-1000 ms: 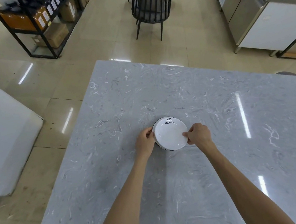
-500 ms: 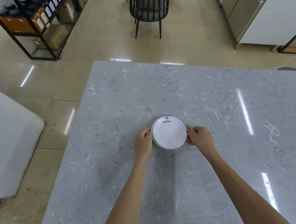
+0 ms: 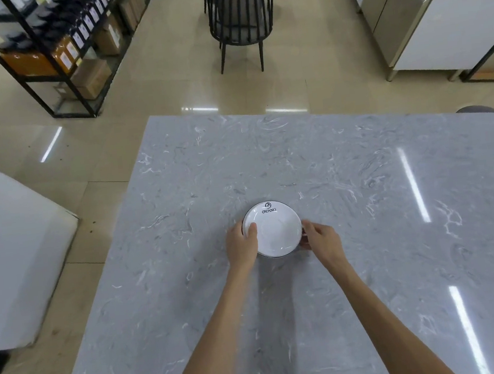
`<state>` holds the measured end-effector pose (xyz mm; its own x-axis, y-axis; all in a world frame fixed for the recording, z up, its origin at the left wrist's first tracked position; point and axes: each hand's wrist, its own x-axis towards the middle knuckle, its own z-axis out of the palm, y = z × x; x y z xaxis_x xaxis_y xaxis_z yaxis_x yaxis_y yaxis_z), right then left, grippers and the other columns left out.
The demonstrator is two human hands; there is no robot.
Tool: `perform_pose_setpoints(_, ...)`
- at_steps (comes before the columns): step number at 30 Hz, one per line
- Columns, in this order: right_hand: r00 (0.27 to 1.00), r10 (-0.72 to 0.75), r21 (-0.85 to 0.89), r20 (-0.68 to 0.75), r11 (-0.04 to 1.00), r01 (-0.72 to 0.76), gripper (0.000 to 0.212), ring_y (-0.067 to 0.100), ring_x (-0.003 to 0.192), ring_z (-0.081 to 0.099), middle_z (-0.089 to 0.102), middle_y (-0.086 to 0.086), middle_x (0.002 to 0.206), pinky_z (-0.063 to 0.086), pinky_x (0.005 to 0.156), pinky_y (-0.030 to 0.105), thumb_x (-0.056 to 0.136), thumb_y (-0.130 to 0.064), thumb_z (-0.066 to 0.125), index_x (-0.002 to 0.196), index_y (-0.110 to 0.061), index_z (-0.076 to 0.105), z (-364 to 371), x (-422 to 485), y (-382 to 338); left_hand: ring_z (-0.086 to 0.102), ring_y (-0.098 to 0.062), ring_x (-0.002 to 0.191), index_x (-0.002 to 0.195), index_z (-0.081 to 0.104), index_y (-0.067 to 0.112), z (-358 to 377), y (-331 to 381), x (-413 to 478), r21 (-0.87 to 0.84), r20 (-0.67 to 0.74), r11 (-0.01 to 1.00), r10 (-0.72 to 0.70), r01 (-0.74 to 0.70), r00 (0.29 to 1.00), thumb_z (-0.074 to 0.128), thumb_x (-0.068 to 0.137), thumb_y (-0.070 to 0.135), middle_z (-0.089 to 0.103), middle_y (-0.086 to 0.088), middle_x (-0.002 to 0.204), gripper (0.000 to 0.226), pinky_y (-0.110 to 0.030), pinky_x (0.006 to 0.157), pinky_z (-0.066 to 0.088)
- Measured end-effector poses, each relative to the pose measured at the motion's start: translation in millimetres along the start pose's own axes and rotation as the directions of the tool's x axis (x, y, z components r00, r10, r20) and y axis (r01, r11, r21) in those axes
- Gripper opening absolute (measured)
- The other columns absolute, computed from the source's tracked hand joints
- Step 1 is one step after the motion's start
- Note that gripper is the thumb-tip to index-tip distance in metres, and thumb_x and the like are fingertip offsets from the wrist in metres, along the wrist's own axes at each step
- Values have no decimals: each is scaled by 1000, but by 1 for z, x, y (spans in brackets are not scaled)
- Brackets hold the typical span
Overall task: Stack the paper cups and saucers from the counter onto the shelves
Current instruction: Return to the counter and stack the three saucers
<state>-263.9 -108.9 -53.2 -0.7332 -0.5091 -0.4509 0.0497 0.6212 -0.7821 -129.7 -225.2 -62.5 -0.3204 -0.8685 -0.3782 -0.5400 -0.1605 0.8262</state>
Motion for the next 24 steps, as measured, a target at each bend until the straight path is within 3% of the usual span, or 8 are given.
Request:
perform_pose_setpoints(3,996,75,183,42,980,-81,44,33,85,72,73,15,88,58,86,48,97,-35,45,83,-1,70,-5,9,-4,62,-31,83,87,61,3,0,8,7,-18,7,998,-68,68,998,65,87,29,65,-9,83,26,-35,71,49)
perform_pose_setpoints(5,987,111,304,116,942,-141,35,14,78,73,74,3,93,59,74,34,99,-38,43,88,-18,70,-6,14,-7,62,-35,103,107,60,-2,5,9,14,60,23,993,-105,104,994,69,83,39,67,-17,107,48,-43,88,52)
perform_pose_setpoints(7,966,121,385,227,900,-203,39,3,80,72,74,-5,100,56,65,24,102,-43,35,101,-22,69,-5,16,-8,52,-36,121,125,50,-1,12,10,15,191,16,974,-128,123,992,70,83,43,56,-19,128,65,-44,102,43)
perform_pose_setpoints(12,945,145,420,292,868,-263,50,9,93,68,73,-5,105,54,72,30,103,-46,29,115,-17,67,-5,12,-13,44,-36,130,129,42,-6,22,13,14,297,-54,942,-150,159,987,72,82,39,50,-22,136,72,-40,106,37)
perform_pose_setpoints(15,940,151,383,307,884,-267,51,8,95,68,74,-5,105,53,72,26,102,-46,31,118,-15,68,-10,-5,-8,45,-36,131,134,38,-2,17,7,4,191,-29,954,-231,233,972,78,77,33,48,-19,139,78,-44,106,41)
perform_pose_setpoints(17,934,145,365,328,892,-267,52,14,104,66,72,0,114,53,81,31,102,-46,32,122,-14,67,-14,-24,0,53,-34,123,133,39,3,9,-2,-16,55,11,960,-276,275,961,81,74,29,50,-17,136,77,-46,102,47)
perform_pose_setpoints(21,918,121,364,377,892,-267,48,20,114,64,71,1,122,50,99,42,100,-46,38,122,-15,68,-32,-80,19,60,-21,94,112,43,17,-16,-32,-85,-314,165,876,-329,366,930,83,74,18,58,-5,117,55,-42,83,55)
perform_pose_setpoints(24,911,112,362,396,893,-267,42,17,113,66,73,-2,119,53,94,39,98,-44,45,119,-17,70,-47,-136,37,62,-19,92,100,46,25,-34,-50,-148,-432,245,802,-337,414,909,83,75,13,59,1,107,46,-43,80,55)
